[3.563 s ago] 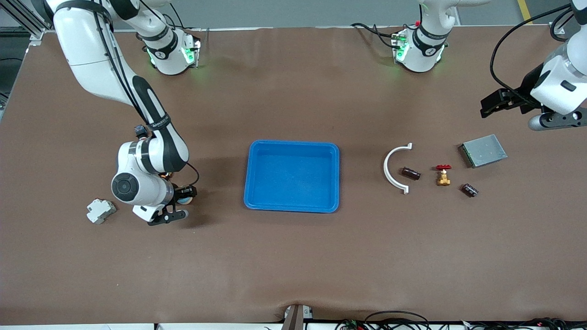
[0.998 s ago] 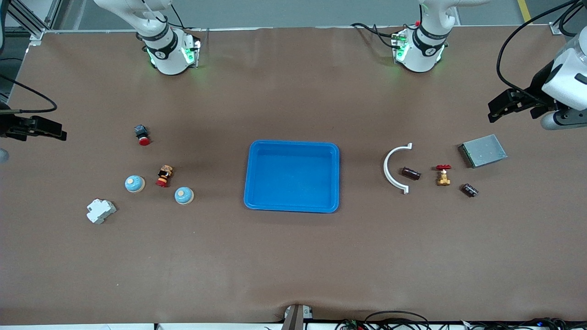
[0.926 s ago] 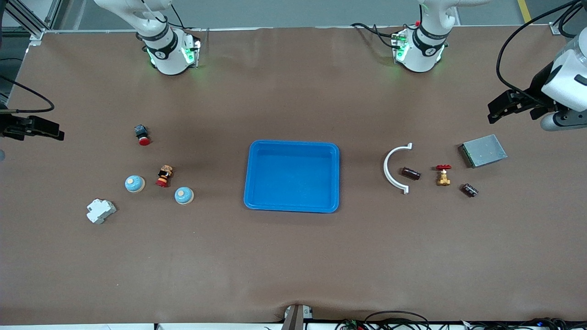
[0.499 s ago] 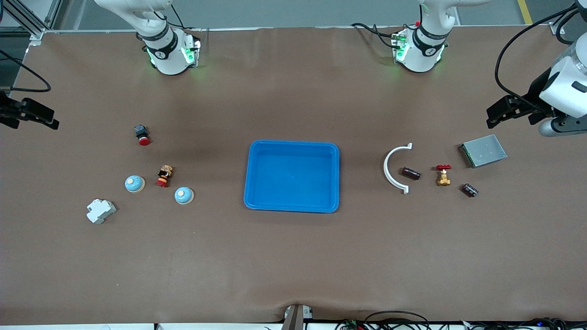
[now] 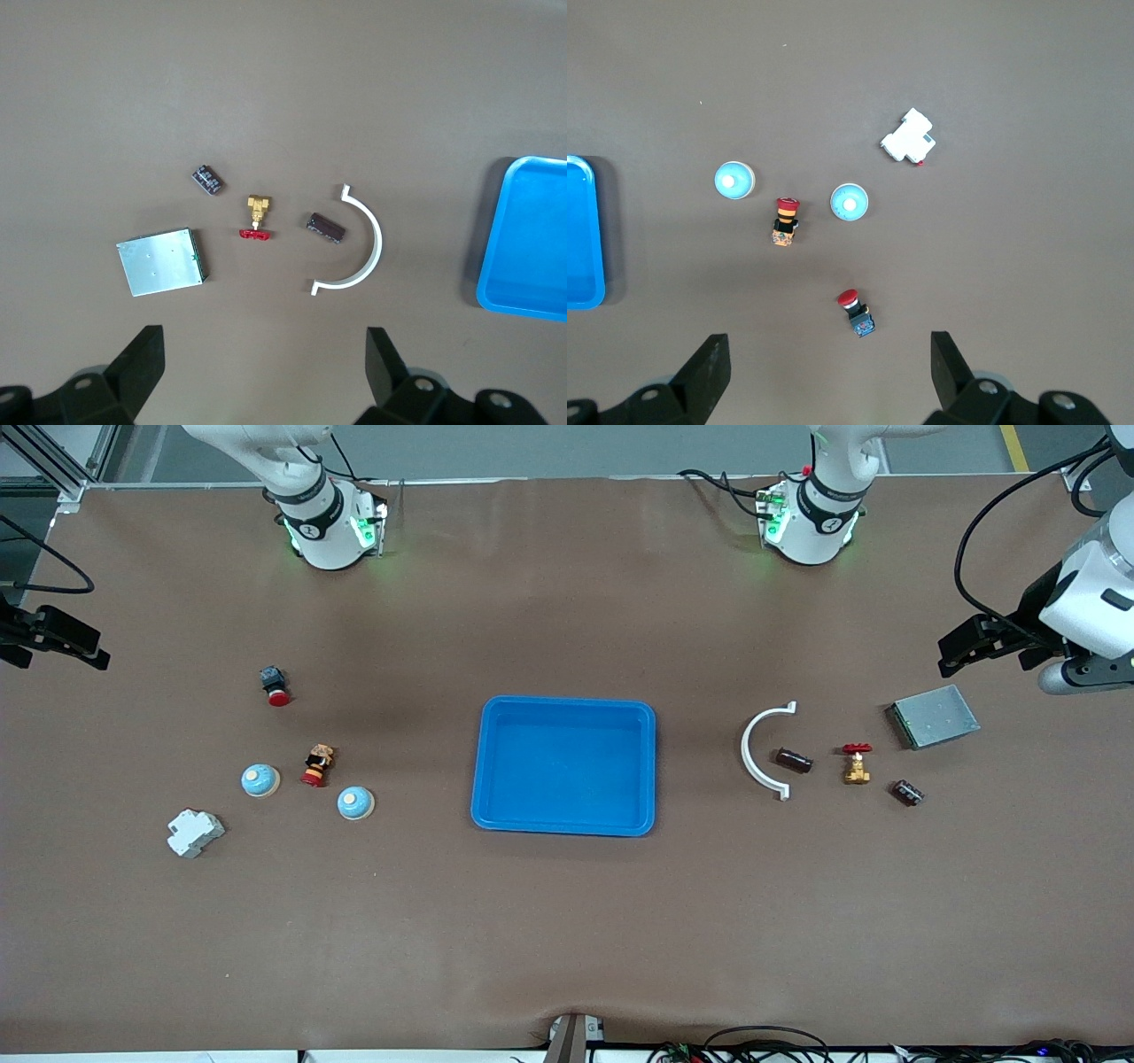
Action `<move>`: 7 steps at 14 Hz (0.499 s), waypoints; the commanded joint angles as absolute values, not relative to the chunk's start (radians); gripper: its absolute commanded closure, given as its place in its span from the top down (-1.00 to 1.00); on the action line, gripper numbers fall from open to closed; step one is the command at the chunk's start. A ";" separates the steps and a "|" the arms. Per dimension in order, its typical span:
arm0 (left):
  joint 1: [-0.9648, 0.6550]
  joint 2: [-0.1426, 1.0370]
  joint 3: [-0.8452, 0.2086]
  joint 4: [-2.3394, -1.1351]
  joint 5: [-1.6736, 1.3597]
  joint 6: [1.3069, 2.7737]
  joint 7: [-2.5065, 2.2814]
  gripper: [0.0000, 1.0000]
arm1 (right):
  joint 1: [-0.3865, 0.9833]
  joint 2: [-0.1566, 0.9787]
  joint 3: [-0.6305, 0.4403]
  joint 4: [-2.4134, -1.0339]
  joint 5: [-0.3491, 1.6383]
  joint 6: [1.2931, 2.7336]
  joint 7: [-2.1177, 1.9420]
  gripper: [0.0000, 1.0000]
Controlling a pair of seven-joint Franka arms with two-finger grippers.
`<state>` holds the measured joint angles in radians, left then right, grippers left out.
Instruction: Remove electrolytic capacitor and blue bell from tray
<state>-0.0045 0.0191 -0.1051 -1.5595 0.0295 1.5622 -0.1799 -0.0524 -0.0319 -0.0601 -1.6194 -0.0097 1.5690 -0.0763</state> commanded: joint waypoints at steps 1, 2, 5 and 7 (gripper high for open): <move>-0.003 0.028 -0.112 -1.554 0.037 1.562 -0.164 1.00 | -0.060 -0.048 -0.052 -1.623 -0.008 1.557 -0.058 1.00; -0.006 0.028 -0.112 -1.554 0.037 1.563 -0.164 1.00 | -0.061 -0.048 -0.054 -1.624 -0.008 1.555 -0.058 1.00; -0.008 0.026 -0.114 -1.552 0.037 1.557 -0.163 1.00 | -0.060 -0.048 -0.052 -1.624 -0.008 1.555 -0.058 1.00; -0.008 0.028 -0.114 -1.548 0.037 1.557 -0.164 1.00 | -0.060 -0.048 -0.052 -1.624 -0.008 1.551 -0.058 1.00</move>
<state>-0.0087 0.0282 -0.1096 -1.5595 0.0295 1.5622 -0.1791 -0.0524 -0.0319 -0.0602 -1.6193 -0.0097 1.5619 -0.0722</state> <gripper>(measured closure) 0.000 0.000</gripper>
